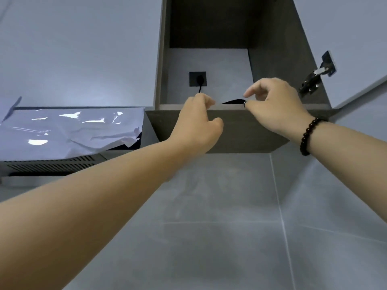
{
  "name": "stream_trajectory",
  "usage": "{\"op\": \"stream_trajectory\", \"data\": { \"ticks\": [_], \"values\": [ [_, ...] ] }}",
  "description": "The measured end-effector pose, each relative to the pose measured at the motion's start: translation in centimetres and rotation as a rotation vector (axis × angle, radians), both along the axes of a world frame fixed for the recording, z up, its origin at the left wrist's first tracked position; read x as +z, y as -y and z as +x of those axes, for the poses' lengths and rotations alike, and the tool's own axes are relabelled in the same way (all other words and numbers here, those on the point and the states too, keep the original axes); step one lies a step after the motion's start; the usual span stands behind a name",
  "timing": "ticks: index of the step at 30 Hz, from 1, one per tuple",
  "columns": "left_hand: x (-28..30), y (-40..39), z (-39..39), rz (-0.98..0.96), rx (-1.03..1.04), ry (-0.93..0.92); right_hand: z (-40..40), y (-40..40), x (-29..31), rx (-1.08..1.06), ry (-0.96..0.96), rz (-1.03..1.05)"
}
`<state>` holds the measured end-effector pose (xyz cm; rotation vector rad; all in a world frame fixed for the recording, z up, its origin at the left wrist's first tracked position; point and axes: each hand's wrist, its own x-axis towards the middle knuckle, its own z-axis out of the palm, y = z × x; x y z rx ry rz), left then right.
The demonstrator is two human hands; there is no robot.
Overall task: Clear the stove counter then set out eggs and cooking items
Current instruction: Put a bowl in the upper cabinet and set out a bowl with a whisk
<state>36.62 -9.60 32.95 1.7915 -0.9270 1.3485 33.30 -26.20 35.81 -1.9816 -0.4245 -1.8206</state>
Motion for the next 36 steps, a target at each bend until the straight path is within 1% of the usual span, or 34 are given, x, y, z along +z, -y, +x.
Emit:
{"op": "stream_trajectory", "data": {
  "ticks": [4,7,12,14,16,18,22,24,28,36],
  "values": [
    [2.6,1.0,0.6,0.051,0.044,0.111,1.5,1.3,4.0,0.011,-0.009,0.043],
    [4.4,1.3,1.7,0.047,0.092,0.165,2.8,2.2,6.3,-0.044,-0.035,0.070],
    [5.9,1.5,4.1,0.106,0.205,0.213,5.0,3.3,8.5,-0.148,-0.278,0.038],
    [5.7,1.5,5.1,0.111,0.320,0.266,5.4,3.5,9.5,-0.147,-0.347,0.052],
    [5.2,1.7,6.2,0.082,0.461,0.362,5.5,3.7,10.0,-0.161,-0.448,0.047],
    [4.8,1.9,6.9,0.032,0.551,0.426,5.5,3.8,10.3,-0.232,-0.580,0.015],
    [4.4,2.0,8.0,-0.018,0.623,0.526,5.4,3.5,10.3,-0.377,-0.742,-0.067],
    [4.3,2.1,8.1,-0.038,0.624,0.530,5.4,3.4,10.3,-0.404,-0.765,-0.106],
    [4.2,2.3,8.2,-0.055,0.594,0.524,5.9,3.6,10.6,-0.342,-0.758,-0.070],
    [4.3,2.1,8.4,-0.045,0.585,0.540,5.6,2.6,10.8,-0.531,-0.646,-0.068]
  ]
}}
